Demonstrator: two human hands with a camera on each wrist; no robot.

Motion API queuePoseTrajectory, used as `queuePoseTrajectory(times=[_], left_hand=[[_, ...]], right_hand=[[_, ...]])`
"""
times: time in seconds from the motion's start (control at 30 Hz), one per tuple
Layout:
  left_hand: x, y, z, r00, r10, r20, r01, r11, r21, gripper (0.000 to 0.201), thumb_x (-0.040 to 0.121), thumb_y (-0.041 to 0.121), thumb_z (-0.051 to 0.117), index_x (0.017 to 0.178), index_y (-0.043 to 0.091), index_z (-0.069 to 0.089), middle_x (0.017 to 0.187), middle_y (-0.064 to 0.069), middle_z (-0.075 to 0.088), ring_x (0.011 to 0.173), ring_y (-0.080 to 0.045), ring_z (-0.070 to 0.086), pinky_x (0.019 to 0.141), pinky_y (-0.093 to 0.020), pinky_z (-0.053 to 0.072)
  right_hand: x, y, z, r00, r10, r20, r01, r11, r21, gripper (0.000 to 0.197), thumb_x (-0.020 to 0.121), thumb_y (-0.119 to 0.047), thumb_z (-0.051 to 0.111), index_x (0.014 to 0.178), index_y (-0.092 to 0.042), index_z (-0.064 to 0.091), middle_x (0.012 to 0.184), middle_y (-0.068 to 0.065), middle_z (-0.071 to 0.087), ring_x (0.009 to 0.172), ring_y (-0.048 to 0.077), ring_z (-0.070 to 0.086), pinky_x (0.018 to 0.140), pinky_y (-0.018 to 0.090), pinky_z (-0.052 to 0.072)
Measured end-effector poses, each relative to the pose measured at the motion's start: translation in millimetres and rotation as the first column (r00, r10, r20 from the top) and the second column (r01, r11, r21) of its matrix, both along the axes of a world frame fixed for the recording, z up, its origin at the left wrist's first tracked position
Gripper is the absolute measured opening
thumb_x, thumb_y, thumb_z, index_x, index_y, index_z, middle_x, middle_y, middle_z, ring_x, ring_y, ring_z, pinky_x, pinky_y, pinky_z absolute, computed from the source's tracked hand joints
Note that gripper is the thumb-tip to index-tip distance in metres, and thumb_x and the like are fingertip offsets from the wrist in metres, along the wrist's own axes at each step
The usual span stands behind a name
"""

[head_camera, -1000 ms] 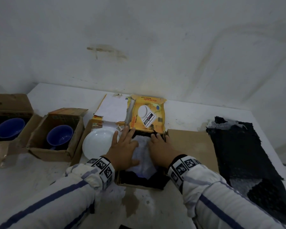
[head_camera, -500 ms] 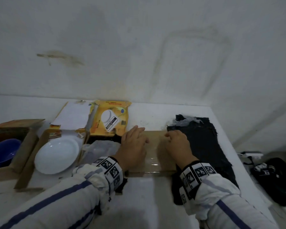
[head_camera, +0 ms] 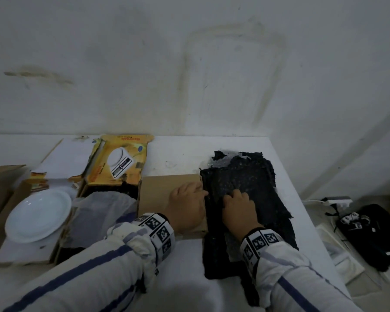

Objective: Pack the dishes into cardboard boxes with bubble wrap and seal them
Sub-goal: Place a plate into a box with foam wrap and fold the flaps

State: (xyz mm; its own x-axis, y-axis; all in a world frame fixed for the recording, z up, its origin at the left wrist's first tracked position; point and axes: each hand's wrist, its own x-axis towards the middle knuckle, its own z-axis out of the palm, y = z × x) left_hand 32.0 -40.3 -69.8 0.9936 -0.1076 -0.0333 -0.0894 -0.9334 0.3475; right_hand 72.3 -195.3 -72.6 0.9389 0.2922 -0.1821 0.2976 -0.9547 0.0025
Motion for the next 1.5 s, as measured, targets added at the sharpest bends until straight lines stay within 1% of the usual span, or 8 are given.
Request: queuePoseTrajectory(times=[0.2,0.4,0.5,0.73,0.97,1.1,1.23,1.5], left_hand=[[7,0,4,0.995,0.095,-0.005,-0.094,0.978,-0.188,0.052,0.084,0.048,0.029,0.119,0.022,0.058,0.121,-0.001,0.055,0.112,-0.022,0.048,0.096,-0.035,0.037],[14,-4,25,0.974,0.147,-0.17,-0.224,0.707,-0.671,0.057,0.086,0.069,0.037,0.081,0.014,0.052,0.077,-0.003,0.055,0.074,-0.02,0.055,0.072,-0.039,0.044],[16,6,30,0.932,0.275,-0.237,-0.361,0.628,-0.689,0.026,0.093,0.047,0.049,0.089,0.021,0.052,0.087,-0.001,0.06,0.084,-0.02,0.059,0.079,-0.04,0.047],[-8,46,37,0.853,0.4,-0.336,-0.482,0.355,-0.801,0.019,0.097,0.028,0.045,0.106,0.014,0.055,0.104,-0.008,0.062,0.099,-0.025,0.059,0.094,-0.045,0.048],[-59,126,36,0.729,0.564,-0.388,-0.563,0.172,-0.808,0.022,0.098,0.023,0.043,0.113,0.009,0.052,0.107,-0.011,0.06,0.098,-0.029,0.06,0.091,-0.046,0.05],[-96,177,25,0.653,0.643,-0.4,-0.631,0.169,-0.758,0.021,0.093,0.021,0.045,0.109,0.012,0.055,0.107,-0.012,0.061,0.1,-0.033,0.059,0.095,-0.05,0.047],[-124,216,9,0.599,0.698,-0.392,-0.745,0.306,-0.593,0.02,0.093,0.015,0.046,0.099,-0.002,0.054,0.103,-0.021,0.058,0.098,-0.036,0.055,0.091,-0.044,0.045],[-138,233,-8,0.767,0.625,-0.142,-0.627,0.685,-0.371,0.052,0.085,0.014,0.063,0.131,0.008,0.042,0.124,-0.015,0.046,0.113,-0.032,0.048,0.094,-0.038,0.04]], right_hand=[[8,-7,17,0.988,-0.132,0.079,0.104,0.949,0.297,0.019,0.087,-0.025,0.049,0.095,-0.012,0.061,0.112,0.006,0.052,0.107,0.027,0.048,0.089,0.037,0.037],[-2,9,33,0.943,-0.073,0.326,-0.102,0.867,0.488,0.031,0.066,-0.04,0.038,0.061,-0.014,0.056,0.08,0.004,0.056,0.076,0.028,0.054,0.069,0.032,0.029],[-14,22,33,0.918,0.004,0.396,-0.198,0.871,0.45,0.028,0.066,-0.04,0.043,0.057,-0.017,0.056,0.073,0.001,0.056,0.067,0.027,0.056,0.065,0.032,0.032],[-25,44,37,0.954,-0.083,0.289,-0.082,0.852,0.517,0.025,0.077,-0.038,0.05,0.073,-0.016,0.06,0.083,0.005,0.06,0.08,0.031,0.059,0.071,0.038,0.044],[-52,114,42,0.97,0.176,0.168,-0.233,0.874,0.427,0.027,0.085,-0.028,0.056,0.109,-0.016,0.059,0.112,0.006,0.055,0.106,0.027,0.05,0.094,0.04,0.041],[-75,164,36,0.948,0.317,0.036,-0.31,0.889,0.336,0.04,0.088,-0.033,0.052,0.125,-0.02,0.048,0.129,0.004,0.045,0.119,0.026,0.044,0.095,0.037,0.038],[-97,207,28,0.903,0.423,-0.072,-0.398,0.888,0.232,0.051,0.09,-0.034,0.052,0.135,-0.016,0.04,0.15,0.012,0.026,0.138,0.031,0.025,0.109,0.042,0.03],[-104,244,6,0.863,0.368,-0.347,-0.352,0.93,0.11,0.057,0.092,-0.024,0.052,0.143,-0.01,0.029,0.157,0.018,-0.005,0.145,0.035,-0.003,0.116,0.046,0.021]])
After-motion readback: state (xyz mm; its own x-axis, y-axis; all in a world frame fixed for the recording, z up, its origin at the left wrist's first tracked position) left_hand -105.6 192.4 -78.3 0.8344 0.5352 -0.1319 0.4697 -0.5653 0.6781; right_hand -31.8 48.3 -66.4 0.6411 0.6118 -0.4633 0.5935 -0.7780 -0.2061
